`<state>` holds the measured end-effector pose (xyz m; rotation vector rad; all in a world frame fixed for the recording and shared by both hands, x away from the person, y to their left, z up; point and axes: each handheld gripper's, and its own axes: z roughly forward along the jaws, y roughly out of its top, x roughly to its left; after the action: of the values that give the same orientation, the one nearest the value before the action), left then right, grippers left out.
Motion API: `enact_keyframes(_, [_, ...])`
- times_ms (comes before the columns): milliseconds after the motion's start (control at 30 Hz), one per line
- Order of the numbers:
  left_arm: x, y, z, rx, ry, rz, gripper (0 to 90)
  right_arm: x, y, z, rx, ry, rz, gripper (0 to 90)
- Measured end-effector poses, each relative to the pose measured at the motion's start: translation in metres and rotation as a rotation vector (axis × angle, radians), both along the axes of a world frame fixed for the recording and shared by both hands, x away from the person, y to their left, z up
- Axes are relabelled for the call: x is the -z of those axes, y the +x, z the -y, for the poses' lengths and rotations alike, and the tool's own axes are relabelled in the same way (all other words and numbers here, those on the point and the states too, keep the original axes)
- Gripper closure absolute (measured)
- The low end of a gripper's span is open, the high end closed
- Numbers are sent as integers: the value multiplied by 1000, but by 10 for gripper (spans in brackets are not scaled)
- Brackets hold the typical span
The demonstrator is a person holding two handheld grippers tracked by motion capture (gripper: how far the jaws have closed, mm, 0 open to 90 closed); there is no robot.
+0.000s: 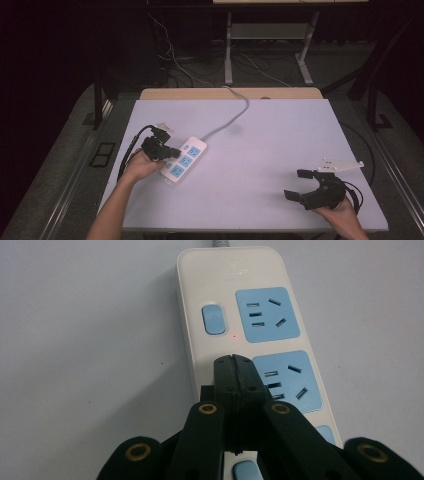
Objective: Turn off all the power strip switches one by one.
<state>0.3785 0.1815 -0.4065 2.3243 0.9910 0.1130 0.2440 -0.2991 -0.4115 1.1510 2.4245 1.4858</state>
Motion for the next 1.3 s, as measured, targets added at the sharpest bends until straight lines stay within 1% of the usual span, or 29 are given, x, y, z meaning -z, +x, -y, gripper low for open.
enact_keyframes(133, [1,-1,-1,-8,-13,2,897,0,0,0,0,-1,0,8])
enact_keyframes(267, [0,-1,0,-5,-2,5,897,0,0,0,0,0,-1,8])
enact_keyframes(467, [0,-1,-1,-10,-11,3,896,0,0,1,2,0,-1,8])
enact_keyframes(667, [-1,-1,2,-2,14,14,895,0,1,1,4,1,-2,8])
enact_keyframes(733, [-1,-2,2,-2,15,16,895,0,1,1,5,1,-2,8])
enact_keyframes(800, [-1,-2,2,-4,14,15,895,0,0,1,6,3,-3,8])
enact_keyframes(833, [-2,-2,1,-5,-5,15,895,0,0,1,6,3,-2,8])
enact_keyframes(867, [-4,-1,1,-16,-2,20,894,0,1,1,6,3,-2,8])
enact_keyframes(900, [-4,-1,1,-11,10,25,894,0,1,2,7,3,-2,8])
enact_keyframes(1000, [-5,-1,0,-9,16,21,894,0,1,2,7,4,-2,8])
enact_keyframes(1067, [-5,0,0,-9,13,17,893,0,1,2,7,5,-1,8])
enact_keyframes(1300, [-9,0,0,-2,8,19,893,0,1,2,8,6,-1,8])
